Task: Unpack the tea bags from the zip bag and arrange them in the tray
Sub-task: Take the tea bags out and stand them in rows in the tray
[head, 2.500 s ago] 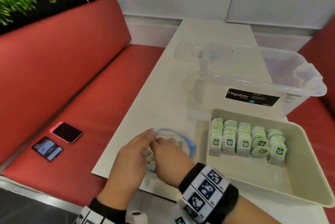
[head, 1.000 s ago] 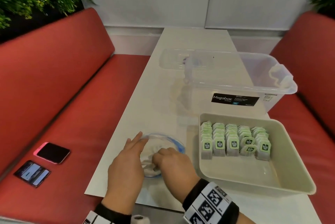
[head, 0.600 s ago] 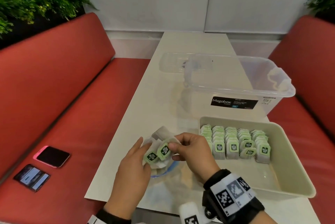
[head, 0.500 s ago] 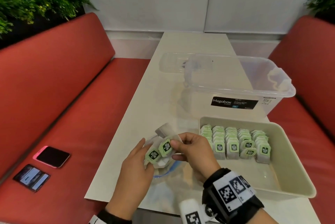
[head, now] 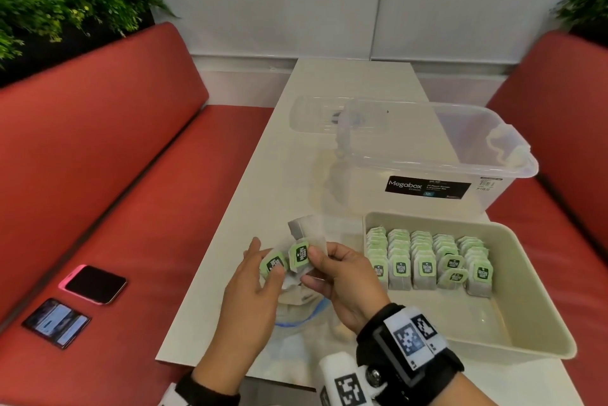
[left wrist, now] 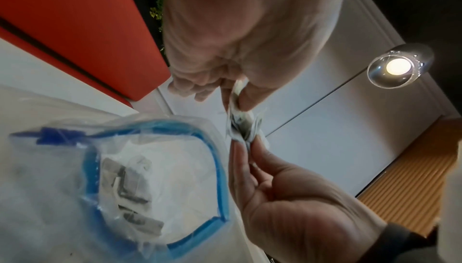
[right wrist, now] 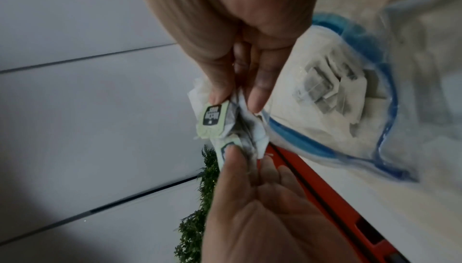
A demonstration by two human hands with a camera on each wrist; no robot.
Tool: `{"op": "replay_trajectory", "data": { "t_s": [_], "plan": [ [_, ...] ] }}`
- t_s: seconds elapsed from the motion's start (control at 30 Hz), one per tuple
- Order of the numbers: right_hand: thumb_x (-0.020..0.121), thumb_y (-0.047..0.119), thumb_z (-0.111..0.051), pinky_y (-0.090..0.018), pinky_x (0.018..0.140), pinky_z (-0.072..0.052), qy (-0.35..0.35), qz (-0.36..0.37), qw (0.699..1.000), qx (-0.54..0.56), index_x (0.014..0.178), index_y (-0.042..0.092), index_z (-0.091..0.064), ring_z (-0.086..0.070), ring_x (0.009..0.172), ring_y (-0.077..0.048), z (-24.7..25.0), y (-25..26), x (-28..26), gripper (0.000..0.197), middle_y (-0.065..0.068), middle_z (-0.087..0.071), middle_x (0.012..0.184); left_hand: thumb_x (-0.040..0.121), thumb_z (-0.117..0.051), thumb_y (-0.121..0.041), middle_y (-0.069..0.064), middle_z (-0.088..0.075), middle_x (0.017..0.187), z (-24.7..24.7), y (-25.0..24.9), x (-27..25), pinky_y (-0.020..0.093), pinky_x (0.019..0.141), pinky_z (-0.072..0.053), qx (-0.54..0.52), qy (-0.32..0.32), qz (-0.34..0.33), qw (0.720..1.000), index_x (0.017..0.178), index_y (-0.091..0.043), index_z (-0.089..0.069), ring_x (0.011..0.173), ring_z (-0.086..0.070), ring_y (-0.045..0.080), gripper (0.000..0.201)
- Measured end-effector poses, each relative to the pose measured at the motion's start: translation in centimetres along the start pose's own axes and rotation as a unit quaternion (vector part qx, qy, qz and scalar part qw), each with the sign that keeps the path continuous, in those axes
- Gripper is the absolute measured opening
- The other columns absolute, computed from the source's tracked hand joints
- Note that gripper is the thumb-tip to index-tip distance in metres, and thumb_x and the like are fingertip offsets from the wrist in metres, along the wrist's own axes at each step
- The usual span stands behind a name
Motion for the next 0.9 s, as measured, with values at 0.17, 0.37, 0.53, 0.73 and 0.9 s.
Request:
{"op": "replay_trajectory", "data": {
  "t_s": [0.17, 0.37, 0.53, 0.73, 0.9],
  "plan": [
    [0.086, 0.006, -0.060, -0.021, 0.055, -0.057, 0.036, -0.008, 0.997, 0.063, 0.083, 0.003, -0.064, -0.064, 0.061, -0.015, -1.3, 0.0, -0.3, 0.006, -0.010, -0.069, 0.076, 0.093, -0.051, -0.012, -0.002, -0.066, 0.115, 0.6, -0.4, -0.1, 0.026, 0.087, -0.047, -0.131, -0.046, -0.012, 0.990, 0.115, -0.031, -0.057, 0.101, -0.063, 0.008, 0.029],
    [0.087, 0.006, -0.059, -0.021, 0.055, -0.056, 0.096, -0.002, 0.994, 0.047, 0.085, 0.004, -0.061, -0.064, 0.060, -0.014, -3.0, 0.5, -1.7, 0.003, -0.007, -0.069, 0.074, 0.074, -0.056, -0.013, 0.009, -0.065, 0.117, 1.0, -1.4, 0.2, 0.030, 0.080, -0.057, -0.437, -0.030, 0.032, 0.898, 0.131, -0.035, -0.045, 0.095, -0.069, 0.022, 0.062],
    [0.086, 0.005, -0.062, -0.022, 0.056, -0.056, 0.100, 0.049, 0.994, -0.014, 0.092, 0.006, -0.059, -0.065, 0.063, -0.016, -3.6, 1.0, -2.4, 0.007, -0.009, -0.070, 0.080, 0.070, -0.055, -0.010, 0.013, -0.067, 0.104, 0.5, -0.7, 0.0, 0.026, 0.054, -0.057, -0.558, -0.014, 0.099, 0.824, 0.139, -0.027, -0.039, 0.072, -0.071, 0.020, 0.074],
    [0.088, 0.009, -0.062, -0.024, 0.053, -0.050, 0.043, 0.169, 0.961, -0.216, 0.118, 0.032, -0.048, -0.059, 0.058, -0.011, -3.5, 1.6, -3.2, 0.040, -0.004, -0.057, 0.093, 0.077, -0.052, -0.008, 0.015, -0.073, 0.092, 0.1, -0.1, 0.0, 0.033, 0.053, -0.058, -0.565, 0.014, 0.132, 0.814, 0.135, -0.018, -0.047, 0.071, -0.072, 0.027, 0.059],
    [0.088, 0.015, -0.056, -0.020, 0.084, -0.044, 0.044, 0.349, 0.790, -0.503, 0.126, 0.062, -0.038, -0.044, 0.089, 0.000, -3.9, 2.7, -3.9, 0.063, 0.013, -0.031, 0.105, 0.016, -0.096, -0.018, 0.019, -0.071, 0.100, -0.1, 0.1, 0.0, 0.032, 0.055, -0.057, -0.585, 0.068, 0.145, 0.795, 0.115, -0.012, -0.062, 0.078, -0.072, 0.028, 0.105]
  ]
}}
Point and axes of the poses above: each hand's wrist, its own x-axis towards the middle knuckle, its own z-axis out of the back of the hand, y = z × x, the point moved 4 cm from there along x, towards the middle knuckle
